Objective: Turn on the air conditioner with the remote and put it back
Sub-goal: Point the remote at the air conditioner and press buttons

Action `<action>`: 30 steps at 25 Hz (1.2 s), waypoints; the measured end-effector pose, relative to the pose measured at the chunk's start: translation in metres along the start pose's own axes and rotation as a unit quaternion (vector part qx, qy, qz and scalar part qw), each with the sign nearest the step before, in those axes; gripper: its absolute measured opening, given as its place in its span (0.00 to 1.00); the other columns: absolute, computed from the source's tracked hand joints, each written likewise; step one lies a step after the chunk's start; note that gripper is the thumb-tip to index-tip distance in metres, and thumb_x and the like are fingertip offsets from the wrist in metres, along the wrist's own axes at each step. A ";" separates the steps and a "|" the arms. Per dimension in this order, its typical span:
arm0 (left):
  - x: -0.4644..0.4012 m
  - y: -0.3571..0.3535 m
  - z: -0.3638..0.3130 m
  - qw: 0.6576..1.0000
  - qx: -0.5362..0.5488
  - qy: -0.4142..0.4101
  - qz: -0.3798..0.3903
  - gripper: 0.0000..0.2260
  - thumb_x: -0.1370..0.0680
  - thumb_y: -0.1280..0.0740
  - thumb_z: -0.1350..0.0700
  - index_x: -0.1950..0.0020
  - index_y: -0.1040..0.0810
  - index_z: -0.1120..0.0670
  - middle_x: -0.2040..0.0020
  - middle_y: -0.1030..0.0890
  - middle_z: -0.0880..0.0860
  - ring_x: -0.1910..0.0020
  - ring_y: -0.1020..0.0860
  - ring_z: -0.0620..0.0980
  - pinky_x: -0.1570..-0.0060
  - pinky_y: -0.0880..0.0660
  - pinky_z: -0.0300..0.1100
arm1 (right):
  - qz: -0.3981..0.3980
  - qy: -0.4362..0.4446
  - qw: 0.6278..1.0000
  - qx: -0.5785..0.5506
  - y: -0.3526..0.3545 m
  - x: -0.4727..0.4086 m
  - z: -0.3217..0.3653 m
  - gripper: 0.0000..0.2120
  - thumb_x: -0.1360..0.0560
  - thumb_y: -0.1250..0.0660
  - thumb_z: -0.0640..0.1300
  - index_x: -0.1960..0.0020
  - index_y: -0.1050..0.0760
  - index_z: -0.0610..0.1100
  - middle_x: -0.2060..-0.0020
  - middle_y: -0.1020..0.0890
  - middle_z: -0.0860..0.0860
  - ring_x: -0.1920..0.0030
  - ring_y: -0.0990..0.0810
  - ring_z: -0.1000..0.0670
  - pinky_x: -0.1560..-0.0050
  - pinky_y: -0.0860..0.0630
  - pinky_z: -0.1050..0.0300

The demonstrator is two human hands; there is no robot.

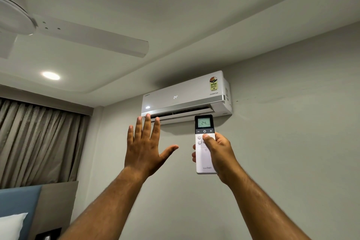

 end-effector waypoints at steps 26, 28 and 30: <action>0.007 -0.012 0.000 1.000 -0.014 0.001 0.004 0.43 0.31 0.61 0.24 0.25 0.61 0.50 0.23 0.58 0.56 0.24 0.60 0.58 0.27 0.60 0.60 | -0.002 -0.008 1.000 0.005 0.007 -0.001 -0.007 0.09 0.20 0.39 0.47 0.46 0.27 0.42 0.57 0.16 0.38 0.67 0.16 0.43 0.67 0.16 0.51; 0.007 -0.012 0.002 1.000 -0.016 0.001 0.002 0.43 0.31 0.61 0.24 0.25 0.60 0.50 0.23 0.58 0.56 0.24 0.60 0.58 0.27 0.60 0.60 | -0.002 -0.010 1.000 0.002 0.007 -0.001 -0.008 0.09 0.20 0.39 0.47 0.46 0.27 0.42 0.57 0.16 0.38 0.68 0.16 0.43 0.67 0.16 0.51; 0.005 -0.012 0.003 1.000 -0.017 0.001 0.002 0.43 0.31 0.61 0.24 0.24 0.60 0.50 0.23 0.58 0.56 0.24 0.61 0.58 0.27 0.60 0.60 | -0.004 -0.010 1.000 0.002 0.006 -0.002 -0.008 0.08 0.20 0.39 0.47 0.48 0.27 0.43 0.58 0.16 0.39 0.69 0.16 0.45 0.69 0.17 0.53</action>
Point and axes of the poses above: each hand's wrist, its own x-axis away from the middle knuckle, its own y-axis out of the back of the hand, z = x × y, the point moved 8 cm from there along -x, towards the middle knuckle
